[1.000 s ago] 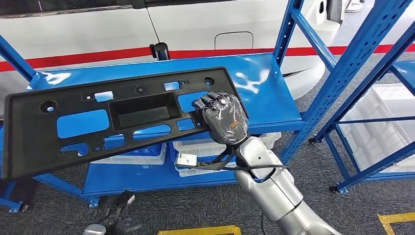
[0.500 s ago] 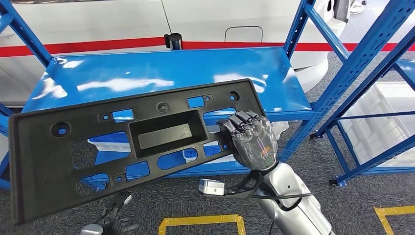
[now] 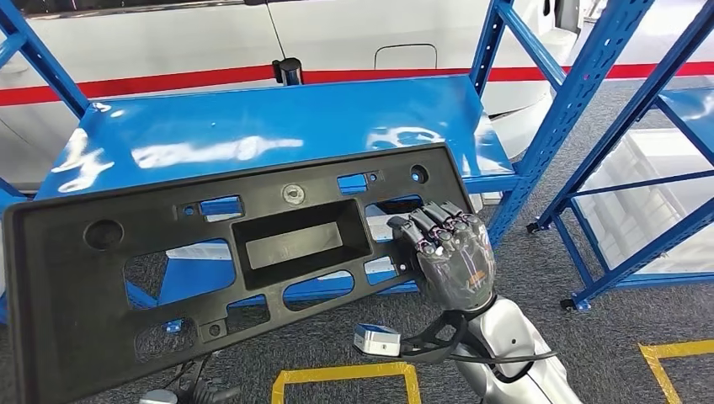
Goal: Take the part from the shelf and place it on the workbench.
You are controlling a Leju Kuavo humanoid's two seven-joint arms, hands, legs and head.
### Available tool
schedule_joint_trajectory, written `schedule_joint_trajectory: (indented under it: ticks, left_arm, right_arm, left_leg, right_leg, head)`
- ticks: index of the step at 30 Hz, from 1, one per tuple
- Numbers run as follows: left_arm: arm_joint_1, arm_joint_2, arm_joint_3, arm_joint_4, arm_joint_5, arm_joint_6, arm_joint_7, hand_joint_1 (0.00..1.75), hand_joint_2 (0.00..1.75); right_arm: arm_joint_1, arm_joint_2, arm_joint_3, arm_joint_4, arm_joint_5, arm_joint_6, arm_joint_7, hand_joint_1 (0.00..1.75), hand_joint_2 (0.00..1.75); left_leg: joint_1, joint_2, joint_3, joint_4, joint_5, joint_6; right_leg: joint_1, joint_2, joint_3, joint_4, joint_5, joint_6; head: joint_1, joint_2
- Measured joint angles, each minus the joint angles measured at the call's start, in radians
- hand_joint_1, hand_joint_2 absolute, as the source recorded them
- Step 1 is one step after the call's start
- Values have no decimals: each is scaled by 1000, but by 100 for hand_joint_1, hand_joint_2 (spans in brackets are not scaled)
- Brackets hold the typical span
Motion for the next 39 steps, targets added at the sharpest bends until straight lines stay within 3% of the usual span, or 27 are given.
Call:
schedule_joint_trajectory:
  ticks: [3,4,5,7,8,9,11,12,13,15,17,18,20,22,23,24,26,27,28,29,30,32,34,37,39]
  left_arm:
    - [0,2,1,0,0,1,0,0,175]
    - [0,3,2,0,1,2,0,0,175]
    - [-1,3,3,0,1,2,0,0,175]
    - [-4,3,5,0,4,5,1,0,175]
    - [-5,2,6,0,6,6,2,0,175]
    - [-6,2,7,0,8,6,2,0,175]
    - [-6,3,8,0,11,7,2,0,175]
    - [-5,3,10,0,12,8,1,0,175]
    - [-4,4,11,0,13,8,1,0,175]
    - [-3,4,16,0,17,9,0,0,175]
    - [-1,3,18,0,21,9,-1,0,175]
    - [-1,4,19,0,23,9,-2,0,175]
    - [0,5,22,0,27,11,-4,0,175]
    - [2,10,25,0,31,12,-5,0,175]
    - [4,12,26,0,32,12,-6,0,175]
    - [6,14,28,0,33,12,-7,0,175]
    - [9,15,31,0,33,12,-8,0,175]
    - [10,16,32,0,33,12,-8,0,175]
    - [12,16,33,0,33,12,-8,0,175]
    - [13,17,34,0,34,13,-8,0,175]
    - [13,17,35,0,36,14,-8,0,175]
    - [13,18,37,0,40,16,-11,0,175]
    - [13,19,41,0,43,18,-14,0,175]
    - [14,21,44,0,46,19,-17,0,175]
    - [14,20,47,0,49,20,-18,0,175]
  right_arm:
    - [23,-4,-7,-16,3,0,4,175,175]
    - [43,-9,-17,-28,5,-1,5,175,175]
    - [64,-15,-31,-40,3,-3,6,175,175]
    - [102,-29,-60,-60,-5,-7,6,175,175]
    - [111,-34,-69,-63,-12,-9,4,175,175]
    - [115,-37,-74,-63,-17,-10,2,175,175]
    - [123,-41,-80,-62,-25,-11,-4,175,175]
    - [128,-43,-83,-62,-28,-13,-7,175,175]
    - [133,-46,-86,-61,-32,-14,-9,175,175]
    - [141,-51,-91,-61,-41,-16,-15,175,175]
    - [145,-55,-98,-60,-48,-19,-20,175,175]
    - [147,-57,-101,-60,-51,-22,-22,175,175]
    - [150,-59,-107,-60,-56,-28,-26,175,175]
    - [153,-61,-111,-59,-59,-34,-32,175,175]
    - [154,-61,-113,-59,-60,-35,-34,175,175]
    - [155,-61,-113,-59,-60,-36,-36,175,175]
    - [156,-61,-115,-58,-60,-36,-37,175,175]
    - [158,-61,-115,-57,-60,-36,-38,175,175]
    - [159,-61,-116,-55,-61,-36,-39,175,175]
    - [160,-61,-116,-53,-62,-36,-40,175,175]
    - [161,-61,-116,-52,-64,-36,-42,175,175]
    - [161,-61,-117,-49,-72,-36,-49,175,175]
    - [159,-61,-119,-46,-83,-36,-58,175,175]
    - [157,-62,-120,-40,-101,-37,-69,175,175]
    - [156,-65,-122,-34,-111,-38,-76,175,175]
  left_leg:
    - [7,0,-32,146,-63,-12]
    - [13,0,12,123,-59,-17]
    - [12,-2,68,52,-36,-9]
    - [10,-1,172,-109,15,21]
    - [4,0,166,-123,26,41]
    - [4,2,155,-125,38,52]
    - [-2,4,126,-125,60,63]
    - [-5,4,111,-124,71,65]
    - [-8,4,96,-124,82,66]
    - [-15,3,69,-123,103,65]
    - [-21,2,50,-121,122,60]
    - [-22,2,45,-120,131,56]
    - [-22,3,41,-123,147,44]
    - [-16,2,33,-120,143,30]
    - [-14,1,24,-103,116,21]
    - [-11,-1,10,-67,72,13]
    - [-2,-1,-22,54,-29,-6]
    - [3,-1,-32,115,-54,-14]
    - [8,-1,-32,154,-56,-21]
    - [14,-1,-16,160,-39,-26]
    - [19,0,19,128,-12,-31]
    - [25,-1,120,-7,11,-35]
    - [21,-4,179,-99,-2,-25]
    - [12,-4,171,-118,11,13]
    - [11,1,153,-128,36,41]
  right_leg:
    - [0,0,-28,2,21,5]
    - [-2,0,-45,4,35,13]
    - [-2,0,-58,3,53,30]
    - [-2,0,-88,13,68,60]
    - [-1,1,-104,36,50,65]
    - [-1,1,-123,81,11,59]
    - [1,1,-164,216,-73,48]
    - [1,1,-174,272,-94,51]
    - [2,1,-169,300,-96,56]
    - [6,1,-103,243,-63,67]
    - [14,1,10,91,-50,57]
    - [19,1,49,30,-56,48]
    - [29,2,74,-27,-64,33]
    - [19,1,62,-30,-46,17]
    - [13,0,56,-33,-34,7]
    - [7,-1,48,-35,-21,-1]
    - [8,-2,24,-33,2,-7]
    - [7,-2,11,-32,12,-5]
    - [7,-3,-2,-29,21,-2]
    - [5,-3,-15,-26,28,3]
    - [3,-3,-27,-20,34,7]
    - [0,-3,-49,-5,42,18]
    - [2,-4,-60,3,51,33]
    - [4,-4,-71,2,66,59]
    - [6,-2,-97,47,22,58]
  head:
    - [0,0]
    - [0,0]
    - [0,0]
    - [1,0]
    - [3,0]
    - [4,0]
    - [7,0]
    - [8,0]
    - [8,0]
    - [9,0]
    - [9,0]
    - [8,0]
    - [7,0]
    - [6,0]
    - [5,0]
    - [4,0]
    - [0,0]
    - [1,0]
    - [0,0]
    - [0,0]
    - [0,0]
    - [0,0]
    - [0,0]
    - [1,0]
    - [4,0]
